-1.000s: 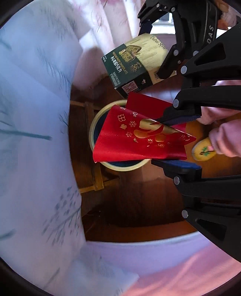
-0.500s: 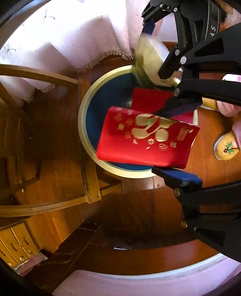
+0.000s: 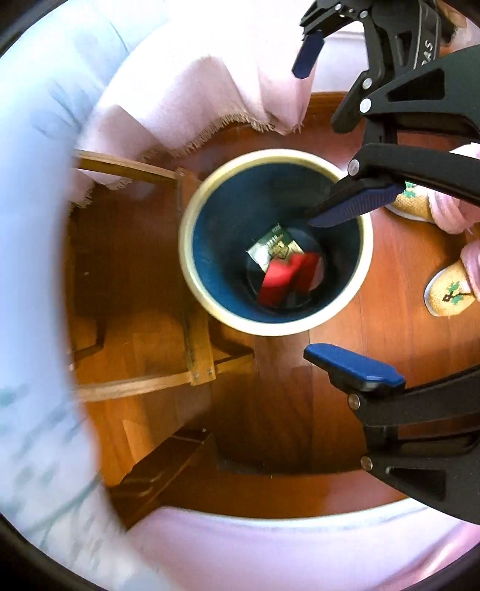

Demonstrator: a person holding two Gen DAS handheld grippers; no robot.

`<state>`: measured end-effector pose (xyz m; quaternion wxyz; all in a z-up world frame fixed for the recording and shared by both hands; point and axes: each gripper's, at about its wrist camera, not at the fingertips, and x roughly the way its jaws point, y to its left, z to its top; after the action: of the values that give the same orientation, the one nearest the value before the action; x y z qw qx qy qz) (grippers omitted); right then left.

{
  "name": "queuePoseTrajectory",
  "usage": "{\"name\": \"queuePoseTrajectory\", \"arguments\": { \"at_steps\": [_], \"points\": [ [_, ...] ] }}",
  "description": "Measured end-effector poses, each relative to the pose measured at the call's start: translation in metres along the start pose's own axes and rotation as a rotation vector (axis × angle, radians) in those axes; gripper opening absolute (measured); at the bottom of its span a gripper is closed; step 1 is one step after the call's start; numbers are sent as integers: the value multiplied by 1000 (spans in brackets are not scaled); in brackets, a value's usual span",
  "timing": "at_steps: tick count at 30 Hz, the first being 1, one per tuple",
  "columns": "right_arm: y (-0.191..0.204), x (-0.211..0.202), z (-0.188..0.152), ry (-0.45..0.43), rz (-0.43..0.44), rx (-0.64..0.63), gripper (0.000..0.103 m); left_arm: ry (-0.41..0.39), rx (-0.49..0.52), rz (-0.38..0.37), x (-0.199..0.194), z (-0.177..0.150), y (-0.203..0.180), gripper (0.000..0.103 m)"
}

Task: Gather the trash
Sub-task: 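Carry both items over the trash bin and open both grippers to drop them, then raise both grippers back toward the table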

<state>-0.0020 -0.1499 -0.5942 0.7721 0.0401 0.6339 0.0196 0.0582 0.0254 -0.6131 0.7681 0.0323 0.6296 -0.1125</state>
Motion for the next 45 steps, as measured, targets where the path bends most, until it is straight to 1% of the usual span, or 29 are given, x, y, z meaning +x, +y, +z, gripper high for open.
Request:
{"name": "queuePoseTrajectory", "arguments": {
  "at_steps": [1, 5, 6, 9, 14, 18, 20, 24, 27, 31, 35, 37, 40, 45],
  "points": [
    [-2, -7, -2, -9, 7, 2, 96, -9, -6, -1, -11, 1, 0, 67],
    [-1, -66, -6, -56, 39, 28, 96, -55, -30, -5, -68, 5, -4, 67],
    [-2, -78, -5, -68, 48, 34, 96, -74, -40, -10, -87, 8, -6, 67],
    [1, -124, 3, -115, 75, 42, 96, -92, -52, -28, -130, 17, -14, 67],
    [11, -207, 24, -200, 105, 44, 96, -113, -32, -64, -212, 36, -27, 67],
    [19, -266, 46, -228, 135, 42, 96, -139, -32, -78, -275, 54, -35, 67],
    [20, -290, 58, -234, 152, 35, 96, -164, -48, -70, -304, 65, -36, 67],
    [25, -339, 83, -271, 149, -6, 96, -185, -98, -99, -347, 84, -35, 67],
    [26, -370, 102, -305, 158, -35, 96, -197, -146, -106, -369, 98, -33, 67],
    [20, -405, 133, -353, 179, -57, 96, -239, -169, -55, -402, 119, -38, 67],
    [18, -434, 168, -391, 183, -84, 96, -284, -202, -31, -423, 144, -41, 67],
    [21, -441, 186, -399, 182, -98, 96, -294, -217, -8, -428, 159, -38, 67],
    [25, -440, 214, -401, 181, -113, 96, -297, -233, 14, -433, 182, -31, 67],
    [39, -428, 256, -393, 179, -107, 95, -287, -244, 36, -421, 224, -9, 67]
  ]
}}
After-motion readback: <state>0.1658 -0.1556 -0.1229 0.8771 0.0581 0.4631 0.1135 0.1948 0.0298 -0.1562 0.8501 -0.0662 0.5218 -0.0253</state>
